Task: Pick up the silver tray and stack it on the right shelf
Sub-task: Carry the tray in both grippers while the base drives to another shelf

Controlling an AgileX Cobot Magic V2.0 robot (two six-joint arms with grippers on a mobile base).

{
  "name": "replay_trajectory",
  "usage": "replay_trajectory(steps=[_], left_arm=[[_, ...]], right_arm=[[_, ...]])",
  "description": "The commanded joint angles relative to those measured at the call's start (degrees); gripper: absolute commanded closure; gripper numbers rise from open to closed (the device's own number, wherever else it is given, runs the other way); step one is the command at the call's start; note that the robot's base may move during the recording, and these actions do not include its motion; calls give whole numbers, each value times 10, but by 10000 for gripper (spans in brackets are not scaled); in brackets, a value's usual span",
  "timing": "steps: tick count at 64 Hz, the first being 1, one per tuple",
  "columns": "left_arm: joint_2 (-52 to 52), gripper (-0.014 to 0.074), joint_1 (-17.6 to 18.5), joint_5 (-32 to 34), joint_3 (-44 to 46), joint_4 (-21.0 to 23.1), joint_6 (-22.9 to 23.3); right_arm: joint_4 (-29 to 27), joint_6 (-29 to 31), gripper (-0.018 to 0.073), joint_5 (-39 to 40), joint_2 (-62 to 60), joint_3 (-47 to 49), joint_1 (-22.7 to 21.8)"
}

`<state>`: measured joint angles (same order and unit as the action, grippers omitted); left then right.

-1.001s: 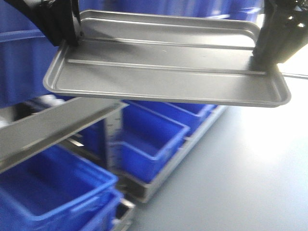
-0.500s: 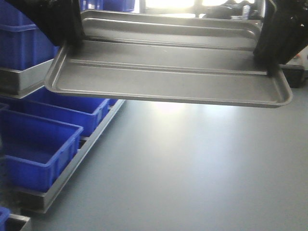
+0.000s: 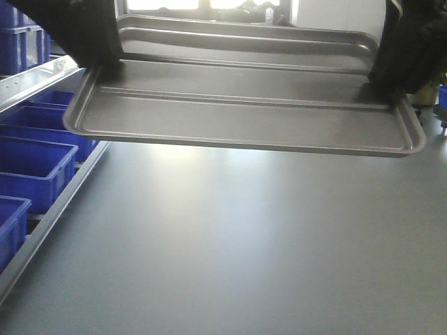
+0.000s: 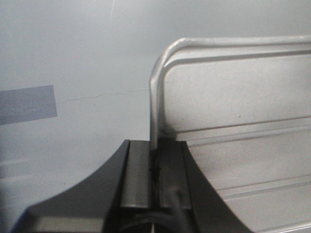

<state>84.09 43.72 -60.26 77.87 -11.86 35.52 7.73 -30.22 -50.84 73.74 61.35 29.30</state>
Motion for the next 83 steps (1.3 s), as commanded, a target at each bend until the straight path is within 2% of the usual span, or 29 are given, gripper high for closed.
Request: replay_trajectory(steps=[1,83], left_arm=[[-19,689,3,6,18,-22,-1],[-19,689,3,6,18,-21,-1]], right_arm=[[21,11,503,20,-18,20,-1],[21,11,503,20,-18,20,-1]])
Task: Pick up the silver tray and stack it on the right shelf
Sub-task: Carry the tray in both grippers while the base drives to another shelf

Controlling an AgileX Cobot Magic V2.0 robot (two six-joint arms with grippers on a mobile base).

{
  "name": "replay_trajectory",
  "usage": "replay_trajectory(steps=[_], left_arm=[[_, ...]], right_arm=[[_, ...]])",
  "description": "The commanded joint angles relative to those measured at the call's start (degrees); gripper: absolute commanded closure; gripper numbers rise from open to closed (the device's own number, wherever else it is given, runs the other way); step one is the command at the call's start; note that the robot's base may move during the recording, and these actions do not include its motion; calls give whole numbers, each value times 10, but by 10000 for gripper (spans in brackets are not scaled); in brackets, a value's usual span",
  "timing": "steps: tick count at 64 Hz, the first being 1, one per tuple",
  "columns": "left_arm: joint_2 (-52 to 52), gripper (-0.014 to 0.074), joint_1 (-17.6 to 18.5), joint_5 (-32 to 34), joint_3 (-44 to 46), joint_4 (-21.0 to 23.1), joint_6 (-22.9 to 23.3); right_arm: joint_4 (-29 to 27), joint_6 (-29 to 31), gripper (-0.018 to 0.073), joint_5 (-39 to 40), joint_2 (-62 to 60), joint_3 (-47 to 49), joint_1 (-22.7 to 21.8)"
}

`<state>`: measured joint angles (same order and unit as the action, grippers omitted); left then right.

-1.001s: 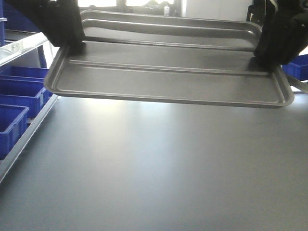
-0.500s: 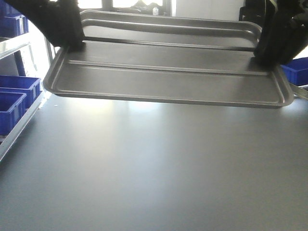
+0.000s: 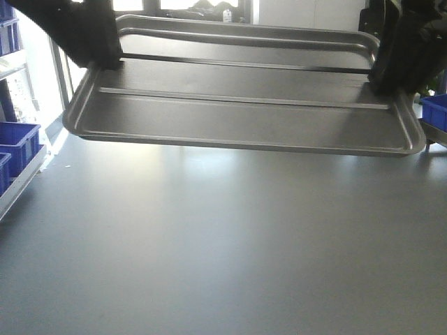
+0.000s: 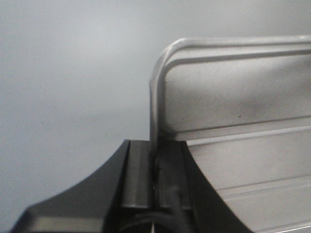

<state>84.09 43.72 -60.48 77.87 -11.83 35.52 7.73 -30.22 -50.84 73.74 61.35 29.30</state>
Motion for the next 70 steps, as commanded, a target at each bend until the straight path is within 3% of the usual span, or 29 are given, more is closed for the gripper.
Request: replay_trajectory(steps=[1,70], left_arm=[[-19,689,3,8,18,-21,-1],[-19,689,2,8,18,-5,-1]], right_arm=[[21,11,503,19,-18,20,-1],[21,11,503,22,-18,20,-1]])
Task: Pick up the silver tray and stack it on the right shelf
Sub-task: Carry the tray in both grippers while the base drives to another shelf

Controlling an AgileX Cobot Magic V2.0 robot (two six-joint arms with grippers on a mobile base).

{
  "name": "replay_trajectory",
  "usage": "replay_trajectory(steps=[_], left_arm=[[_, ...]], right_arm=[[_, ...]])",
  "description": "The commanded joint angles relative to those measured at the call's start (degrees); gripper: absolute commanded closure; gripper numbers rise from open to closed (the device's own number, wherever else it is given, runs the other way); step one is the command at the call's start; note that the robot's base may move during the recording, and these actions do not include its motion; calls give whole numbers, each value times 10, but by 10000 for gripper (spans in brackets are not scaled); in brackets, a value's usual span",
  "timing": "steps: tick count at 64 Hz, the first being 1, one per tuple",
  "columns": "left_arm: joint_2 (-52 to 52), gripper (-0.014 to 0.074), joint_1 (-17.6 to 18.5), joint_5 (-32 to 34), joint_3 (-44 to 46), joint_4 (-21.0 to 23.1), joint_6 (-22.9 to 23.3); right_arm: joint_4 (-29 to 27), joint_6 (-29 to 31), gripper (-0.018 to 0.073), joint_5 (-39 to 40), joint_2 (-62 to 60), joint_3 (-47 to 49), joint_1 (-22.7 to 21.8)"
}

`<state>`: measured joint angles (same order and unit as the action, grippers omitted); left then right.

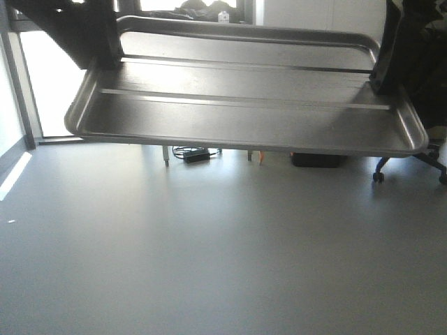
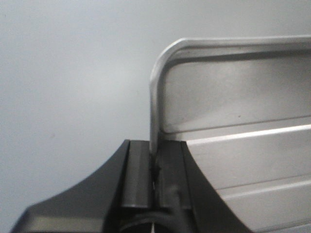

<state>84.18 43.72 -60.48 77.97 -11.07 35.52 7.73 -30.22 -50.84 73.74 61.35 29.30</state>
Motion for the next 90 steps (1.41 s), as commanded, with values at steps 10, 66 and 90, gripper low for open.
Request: replay_trajectory(steps=[10,66,90], left_arm=[[-20,689,2,8,17,-11,-1],[-20,689,1,9,17,-10,-1],[-20,689,1,10,17,-7,-1]], right_arm=[[21,11,503,22,-18,20,-1],[21,11,503,22,-18,20,-1],[21,11,503,22,-18,20,-1]])
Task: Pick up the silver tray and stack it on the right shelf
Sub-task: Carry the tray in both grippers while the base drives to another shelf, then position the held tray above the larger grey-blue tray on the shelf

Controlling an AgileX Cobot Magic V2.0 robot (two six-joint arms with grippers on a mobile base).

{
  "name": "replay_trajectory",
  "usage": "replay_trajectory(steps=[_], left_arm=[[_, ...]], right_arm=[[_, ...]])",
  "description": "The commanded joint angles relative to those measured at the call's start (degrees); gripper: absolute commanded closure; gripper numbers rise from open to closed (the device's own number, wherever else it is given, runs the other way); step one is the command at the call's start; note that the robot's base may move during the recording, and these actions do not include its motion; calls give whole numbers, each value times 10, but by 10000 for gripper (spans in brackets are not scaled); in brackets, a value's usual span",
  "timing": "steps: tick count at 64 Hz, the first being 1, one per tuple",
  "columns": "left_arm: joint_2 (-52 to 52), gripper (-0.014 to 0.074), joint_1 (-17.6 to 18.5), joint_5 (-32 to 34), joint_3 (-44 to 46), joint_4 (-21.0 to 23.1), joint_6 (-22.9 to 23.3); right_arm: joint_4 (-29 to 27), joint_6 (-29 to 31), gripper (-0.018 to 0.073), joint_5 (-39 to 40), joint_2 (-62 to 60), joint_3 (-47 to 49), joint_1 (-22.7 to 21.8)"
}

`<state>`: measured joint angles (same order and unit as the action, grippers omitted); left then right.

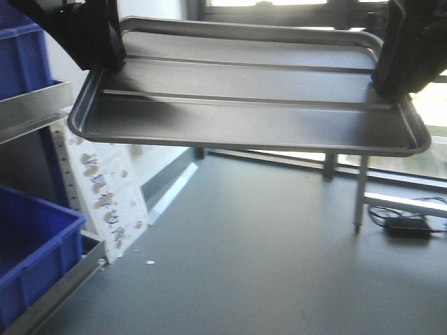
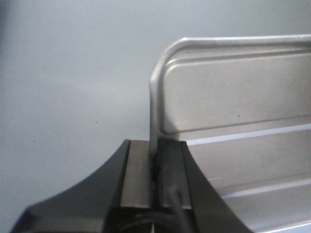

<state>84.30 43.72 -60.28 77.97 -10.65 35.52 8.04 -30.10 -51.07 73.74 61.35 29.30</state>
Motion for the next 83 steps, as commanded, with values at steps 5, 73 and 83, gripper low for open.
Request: replay_trajectory(steps=[5,73,83], left_arm=[[-21,689,1,8,17,-11,-1],[-21,689,1,8,17,-9,-1],[-21,689,1,8,17,-9,-1]], right_arm=[[18,9,503,25,-18,20,-1],[18,9,503,25,-18,20,-1],[18,9,503,25,-18,20,-1]])
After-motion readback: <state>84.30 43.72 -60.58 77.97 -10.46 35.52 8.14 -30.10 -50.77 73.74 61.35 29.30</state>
